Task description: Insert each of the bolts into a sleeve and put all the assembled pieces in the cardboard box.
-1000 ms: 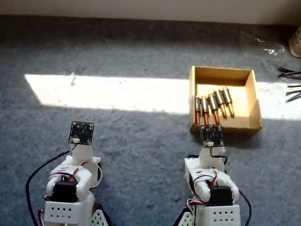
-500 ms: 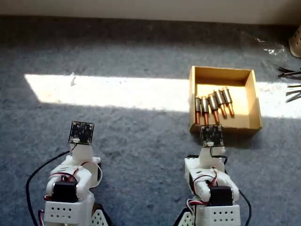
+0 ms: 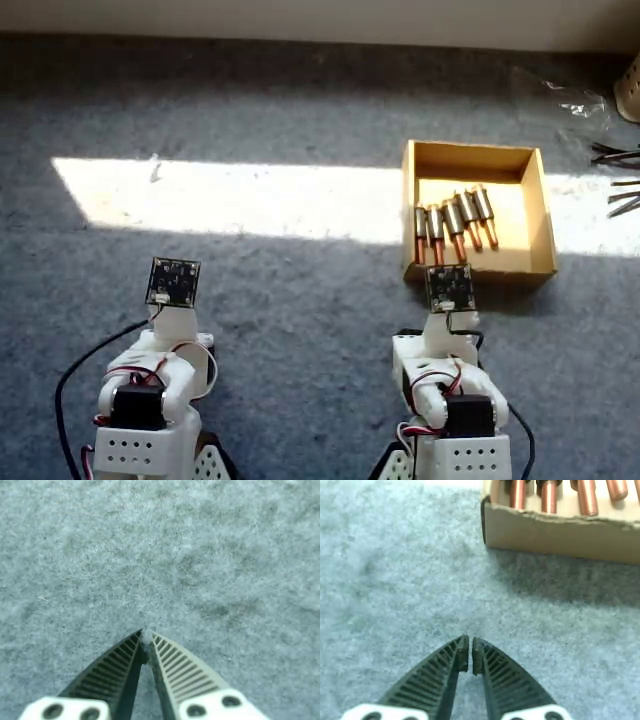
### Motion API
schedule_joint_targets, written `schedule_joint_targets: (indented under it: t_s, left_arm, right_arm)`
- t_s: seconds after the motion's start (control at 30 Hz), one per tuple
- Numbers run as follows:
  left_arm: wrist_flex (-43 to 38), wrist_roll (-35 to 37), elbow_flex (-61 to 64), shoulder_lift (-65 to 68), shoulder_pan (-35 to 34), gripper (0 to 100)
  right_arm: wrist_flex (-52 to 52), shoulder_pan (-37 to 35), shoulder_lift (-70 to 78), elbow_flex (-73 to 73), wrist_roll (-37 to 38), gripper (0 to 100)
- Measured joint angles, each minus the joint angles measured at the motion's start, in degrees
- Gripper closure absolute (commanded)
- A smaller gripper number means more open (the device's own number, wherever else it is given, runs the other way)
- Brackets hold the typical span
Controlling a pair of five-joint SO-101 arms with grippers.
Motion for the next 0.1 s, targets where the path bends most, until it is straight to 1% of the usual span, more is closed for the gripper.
schedule_joint_targets:
  t_s: [0.1]
  left_arm:
    - [0.00,0.00,0.00,0.00,0.00,100]
  right_arm:
    - [0.00,0.00,0.00,0.00,0.00,98.5]
